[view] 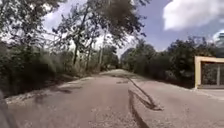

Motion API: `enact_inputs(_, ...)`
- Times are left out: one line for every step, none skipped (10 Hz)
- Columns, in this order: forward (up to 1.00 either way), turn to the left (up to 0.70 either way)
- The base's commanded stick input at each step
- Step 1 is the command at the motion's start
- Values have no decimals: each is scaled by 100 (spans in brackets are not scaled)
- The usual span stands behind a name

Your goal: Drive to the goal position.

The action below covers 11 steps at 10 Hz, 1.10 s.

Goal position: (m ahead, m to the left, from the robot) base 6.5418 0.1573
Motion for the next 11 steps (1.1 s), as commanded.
enact_inputs(50, 0)
enact_inputs(50, 0)
enact_inputs(50, 0)
enact_inputs(50, 0)
enact_inputs(50, 0)
enact_inputs(50, 0)
enact_inputs(50, 0)
enact_inputs(50, 0)
enact_inputs(50, 0)
enact_inputs(50, 0)
enact_inputs(50, 0)
